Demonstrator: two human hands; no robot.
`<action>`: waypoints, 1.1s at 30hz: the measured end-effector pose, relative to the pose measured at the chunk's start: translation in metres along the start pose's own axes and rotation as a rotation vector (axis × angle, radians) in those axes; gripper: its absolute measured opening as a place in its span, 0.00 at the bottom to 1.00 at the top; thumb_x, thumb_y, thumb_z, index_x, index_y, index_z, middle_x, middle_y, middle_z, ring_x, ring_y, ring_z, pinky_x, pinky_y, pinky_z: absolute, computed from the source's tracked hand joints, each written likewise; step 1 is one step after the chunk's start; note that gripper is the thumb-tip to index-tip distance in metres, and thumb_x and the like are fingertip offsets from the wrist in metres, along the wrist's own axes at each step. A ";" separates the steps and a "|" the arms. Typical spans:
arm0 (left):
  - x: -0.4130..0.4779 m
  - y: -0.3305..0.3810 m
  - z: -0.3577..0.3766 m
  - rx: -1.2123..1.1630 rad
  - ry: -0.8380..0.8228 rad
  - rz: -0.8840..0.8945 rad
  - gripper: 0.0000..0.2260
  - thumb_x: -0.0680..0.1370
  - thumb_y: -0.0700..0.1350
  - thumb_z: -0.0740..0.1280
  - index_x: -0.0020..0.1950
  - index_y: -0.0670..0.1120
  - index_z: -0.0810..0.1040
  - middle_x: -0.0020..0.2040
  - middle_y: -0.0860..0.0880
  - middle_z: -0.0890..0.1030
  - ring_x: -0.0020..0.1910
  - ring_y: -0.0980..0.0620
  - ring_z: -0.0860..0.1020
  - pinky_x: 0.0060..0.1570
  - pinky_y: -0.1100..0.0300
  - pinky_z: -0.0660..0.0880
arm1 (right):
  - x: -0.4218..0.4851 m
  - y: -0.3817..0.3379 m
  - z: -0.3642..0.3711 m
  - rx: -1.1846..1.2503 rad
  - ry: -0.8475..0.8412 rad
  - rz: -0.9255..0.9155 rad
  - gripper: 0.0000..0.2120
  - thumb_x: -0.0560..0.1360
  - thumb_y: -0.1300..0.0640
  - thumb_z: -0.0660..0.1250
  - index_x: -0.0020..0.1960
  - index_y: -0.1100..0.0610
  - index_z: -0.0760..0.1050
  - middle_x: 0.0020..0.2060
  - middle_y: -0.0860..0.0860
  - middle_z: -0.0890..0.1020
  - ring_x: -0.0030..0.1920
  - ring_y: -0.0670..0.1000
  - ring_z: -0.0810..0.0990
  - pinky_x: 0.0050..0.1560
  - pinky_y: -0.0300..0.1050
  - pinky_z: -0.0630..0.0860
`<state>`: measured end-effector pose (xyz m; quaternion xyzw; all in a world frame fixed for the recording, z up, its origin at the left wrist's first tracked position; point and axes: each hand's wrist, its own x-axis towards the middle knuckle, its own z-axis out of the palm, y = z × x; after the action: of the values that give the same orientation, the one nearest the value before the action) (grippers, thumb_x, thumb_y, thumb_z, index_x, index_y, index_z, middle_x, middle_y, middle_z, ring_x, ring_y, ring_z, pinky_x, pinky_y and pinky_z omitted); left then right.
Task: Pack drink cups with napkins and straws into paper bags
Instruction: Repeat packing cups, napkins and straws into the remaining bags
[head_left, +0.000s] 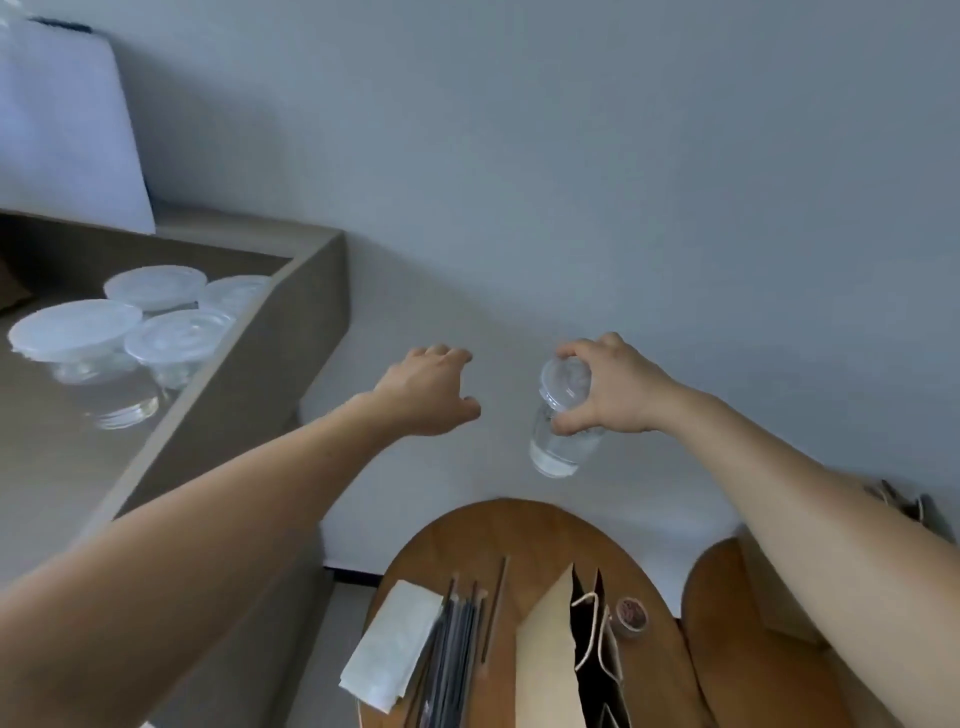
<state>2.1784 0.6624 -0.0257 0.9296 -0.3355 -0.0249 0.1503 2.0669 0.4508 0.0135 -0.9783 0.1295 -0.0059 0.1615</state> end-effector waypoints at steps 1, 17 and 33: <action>0.002 0.009 0.021 -0.008 -0.051 0.012 0.32 0.76 0.56 0.66 0.78 0.48 0.61 0.74 0.45 0.67 0.72 0.42 0.65 0.67 0.46 0.67 | -0.006 0.017 0.011 0.001 -0.012 0.026 0.48 0.55 0.36 0.77 0.71 0.41 0.64 0.57 0.46 0.64 0.60 0.50 0.70 0.55 0.45 0.71; -0.068 0.081 0.275 -0.109 -0.933 -0.118 0.46 0.63 0.72 0.68 0.74 0.48 0.64 0.68 0.47 0.74 0.62 0.44 0.76 0.59 0.50 0.76 | -0.053 0.136 0.140 0.176 -0.070 0.183 0.48 0.57 0.35 0.73 0.73 0.43 0.60 0.62 0.48 0.63 0.65 0.54 0.65 0.56 0.50 0.72; -0.080 0.079 0.300 -0.621 -0.793 -0.663 0.19 0.81 0.48 0.53 0.46 0.39 0.79 0.32 0.44 0.84 0.24 0.53 0.80 0.25 0.66 0.74 | -0.116 0.149 0.165 0.009 -0.144 -0.098 0.45 0.63 0.36 0.73 0.73 0.41 0.55 0.64 0.45 0.59 0.65 0.49 0.63 0.57 0.45 0.76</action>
<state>2.0234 0.5767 -0.2932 0.8171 -0.0351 -0.5121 0.2623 1.9256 0.3957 -0.1867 -0.9806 0.0695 0.0561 0.1745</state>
